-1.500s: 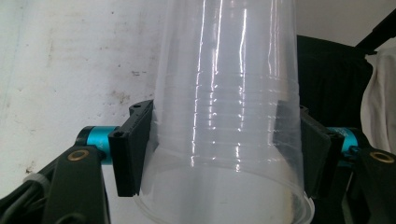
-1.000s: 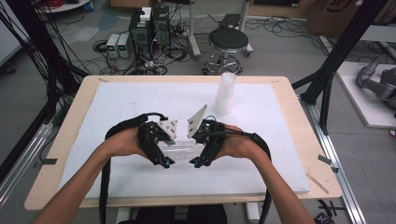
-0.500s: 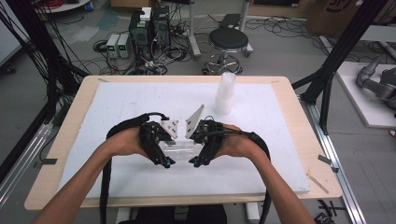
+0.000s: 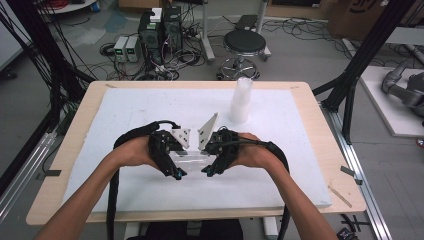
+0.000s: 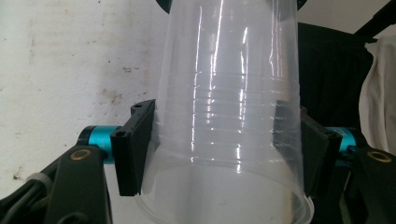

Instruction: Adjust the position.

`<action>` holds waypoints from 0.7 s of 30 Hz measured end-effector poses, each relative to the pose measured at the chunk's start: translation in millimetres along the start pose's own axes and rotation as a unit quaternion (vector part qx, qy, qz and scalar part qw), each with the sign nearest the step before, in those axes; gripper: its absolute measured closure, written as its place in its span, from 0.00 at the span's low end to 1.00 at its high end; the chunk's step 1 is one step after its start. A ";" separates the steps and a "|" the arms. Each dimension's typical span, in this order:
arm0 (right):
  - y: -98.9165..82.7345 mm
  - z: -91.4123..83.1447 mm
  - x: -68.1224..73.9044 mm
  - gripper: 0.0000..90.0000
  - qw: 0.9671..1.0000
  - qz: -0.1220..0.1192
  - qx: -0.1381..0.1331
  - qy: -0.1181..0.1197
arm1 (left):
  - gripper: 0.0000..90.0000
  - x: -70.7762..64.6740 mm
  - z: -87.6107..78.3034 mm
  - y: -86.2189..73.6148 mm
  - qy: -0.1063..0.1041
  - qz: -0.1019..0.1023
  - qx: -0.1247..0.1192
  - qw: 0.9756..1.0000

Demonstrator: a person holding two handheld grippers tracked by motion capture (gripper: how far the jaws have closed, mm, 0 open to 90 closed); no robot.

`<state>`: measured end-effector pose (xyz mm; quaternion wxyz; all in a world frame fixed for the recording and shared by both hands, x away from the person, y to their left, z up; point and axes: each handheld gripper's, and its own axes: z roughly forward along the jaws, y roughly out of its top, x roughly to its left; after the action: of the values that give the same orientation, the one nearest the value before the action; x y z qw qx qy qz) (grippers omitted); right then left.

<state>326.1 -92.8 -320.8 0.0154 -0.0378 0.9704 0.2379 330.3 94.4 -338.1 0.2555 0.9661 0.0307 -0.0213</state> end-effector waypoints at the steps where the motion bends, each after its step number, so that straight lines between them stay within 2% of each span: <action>1: 0.0 0.2 0.0 0.48 1.000 -0.001 -0.001 0.000 | 0.35 -0.2 0.1 -0.2 0.000 0.000 -0.001 1.000; 3: -0.2 0.4 -0.1 0.49 1.000 0.000 -0.002 0.002 | 0.35 -1.0 1.0 -0.6 -0.003 -0.008 -0.006 1.000; 6: -0.3 1.2 -0.6 0.49 1.000 0.000 0.000 0.004 | 0.31 0.0 1.6 -2.0 -0.007 -0.008 -0.013 1.000; 8: -0.5 1.6 0.1 0.49 1.000 0.002 0.000 0.006 | 0.21 1.4 1.7 -4.0 -0.007 -0.020 -0.037 0.999; 9: -0.7 1.6 0.2 0.49 1.000 0.002 0.000 0.006 | 0.15 2.0 1.2 -4.7 -0.015 -0.031 -0.043 0.998; 10: -0.8 1.6 0.2 0.49 1.000 0.002 0.000 0.007 | 0.11 4.1 -0.6 -6.1 -0.032 -0.032 -0.049 0.998; 11: -1.2 1.1 0.1 0.49 1.000 0.003 0.000 0.005 | 0.10 3.4 -1.2 -7.1 -0.036 -0.040 -0.063 0.997; 14: -3.1 0.6 -1.0 0.49 1.000 0.004 -0.009 0.005 | 0.10 3.6 -4.1 -9.1 -0.031 -0.032 -0.075 0.996; 16: -5.8 1.7 -1.5 0.49 1.000 0.009 -0.013 0.007 | 0.10 3.2 -7.0 -10.6 -0.029 -0.032 -0.093 0.995; 18: -9.5 3.6 -2.4 0.49 1.000 0.006 -0.025 0.005 | 0.09 2.4 -12.2 -13.0 -0.021 -0.036 -0.121 0.992; 19: -11.9 3.4 -1.2 0.49 1.000 0.012 -0.025 0.003 | 0.09 2.4 -15.1 -15.1 -0.017 -0.035 -0.142 0.989; 21: -18.2 2.8 -0.3 0.49 0.999 0.018 -0.045 0.000 | 0.09 1.7 -21.7 -20.7 -0.011 -0.036 -0.180 0.983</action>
<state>327.9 -107.5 -331.7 0.0089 -0.0208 0.9593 0.2816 331.1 123.2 -329.6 0.4245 0.9023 0.0658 -0.0354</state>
